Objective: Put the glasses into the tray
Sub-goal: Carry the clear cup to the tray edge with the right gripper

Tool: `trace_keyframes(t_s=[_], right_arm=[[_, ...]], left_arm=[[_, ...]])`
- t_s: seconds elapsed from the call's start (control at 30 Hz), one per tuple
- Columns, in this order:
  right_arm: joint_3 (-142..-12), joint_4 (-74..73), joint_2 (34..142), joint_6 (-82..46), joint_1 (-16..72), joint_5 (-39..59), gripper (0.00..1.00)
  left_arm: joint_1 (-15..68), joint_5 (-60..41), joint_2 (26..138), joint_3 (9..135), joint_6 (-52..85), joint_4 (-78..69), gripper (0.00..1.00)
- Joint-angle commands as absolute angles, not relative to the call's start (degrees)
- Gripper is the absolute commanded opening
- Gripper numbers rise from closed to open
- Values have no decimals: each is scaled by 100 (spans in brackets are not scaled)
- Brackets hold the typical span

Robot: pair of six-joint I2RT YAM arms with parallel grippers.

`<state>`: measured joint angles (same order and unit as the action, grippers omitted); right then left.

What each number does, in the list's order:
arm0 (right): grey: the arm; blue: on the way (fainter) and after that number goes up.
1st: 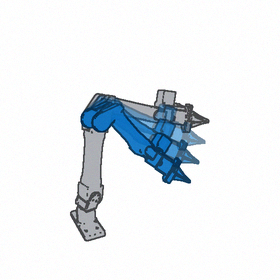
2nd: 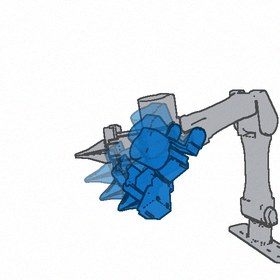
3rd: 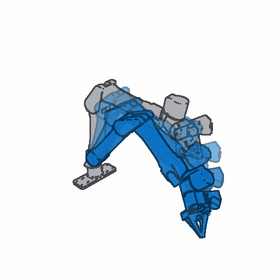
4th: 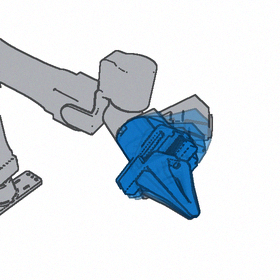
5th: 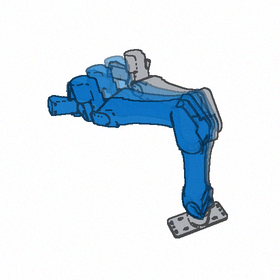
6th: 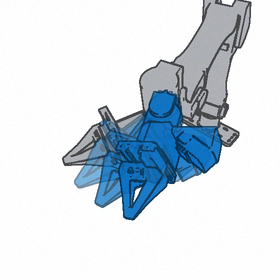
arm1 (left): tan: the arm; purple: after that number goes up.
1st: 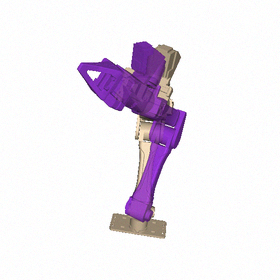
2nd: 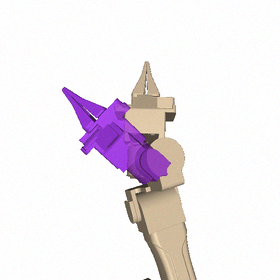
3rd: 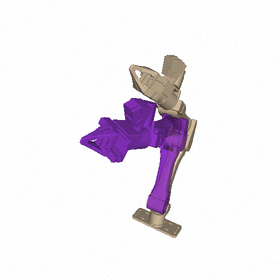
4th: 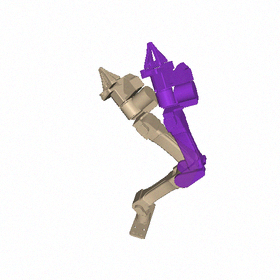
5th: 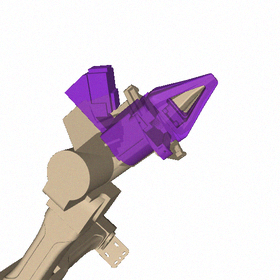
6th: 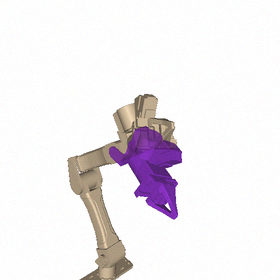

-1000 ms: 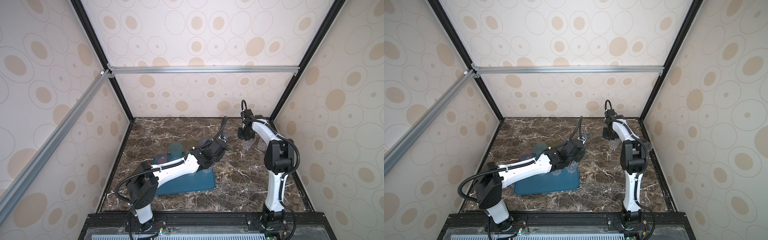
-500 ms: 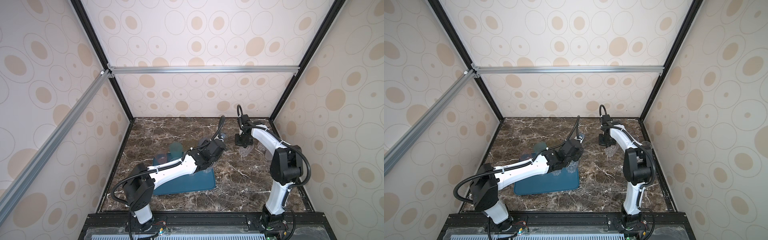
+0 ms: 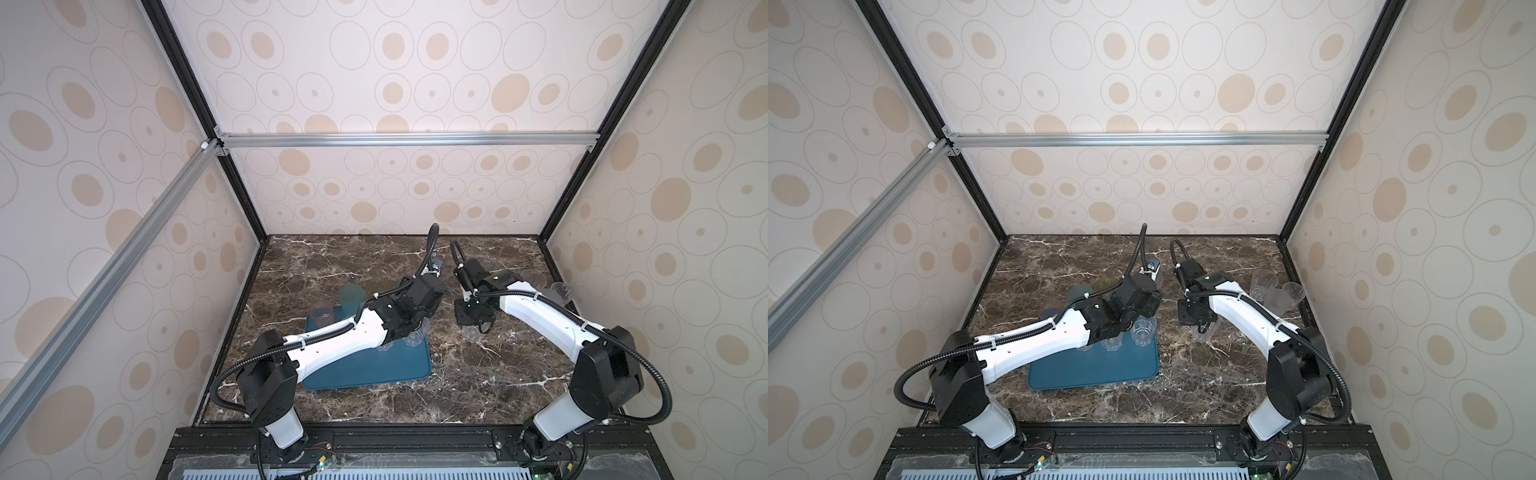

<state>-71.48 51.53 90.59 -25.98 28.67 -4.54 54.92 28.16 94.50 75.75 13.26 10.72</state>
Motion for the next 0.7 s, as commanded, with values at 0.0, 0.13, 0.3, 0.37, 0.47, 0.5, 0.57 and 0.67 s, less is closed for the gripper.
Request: trace_keyframes(t_s=[0.0, 0.13, 0.3, 0.37, 0.47, 0.5, 0.57, 0.67], right_arm=[[-7043, 5071, 8987, -2862, 2982, -549, 7], [-6947, 4951, 9086, -2839, 2990, -540, 8], [-6945, 4901, 9212, -2839, 2995, -364, 11], [-6944, 4887, 9208, -2848, 2986, -319, 13], [-7004, 4938, 9209, -2839, 2985, -273, 18], [-7030, 4968, 9182, -2839, 2993, -256, 21], [-7103, 5037, 9114, -2822, 2990, -237, 27], [-7270, 5183, 8961, -2772, 2982, -232, 34]], left_arm=[[5432, 2813, 9299, 7574, 1580, 956, 70], [5431, 2799, 9292, 7605, 1621, 1054, 69], [5432, 2822, 9281, 7556, 1656, 1050, 69], [5429, 2802, 9303, 7574, 1671, 1048, 69], [5432, 2803, 9325, 7603, 1661, 1078, 69], [5430, 2810, 9325, 7603, 1653, 1070, 69], [5430, 2818, 9325, 7619, 1637, 1077, 69], [5424, 2828, 9317, 7685, 1642, 1129, 69]])
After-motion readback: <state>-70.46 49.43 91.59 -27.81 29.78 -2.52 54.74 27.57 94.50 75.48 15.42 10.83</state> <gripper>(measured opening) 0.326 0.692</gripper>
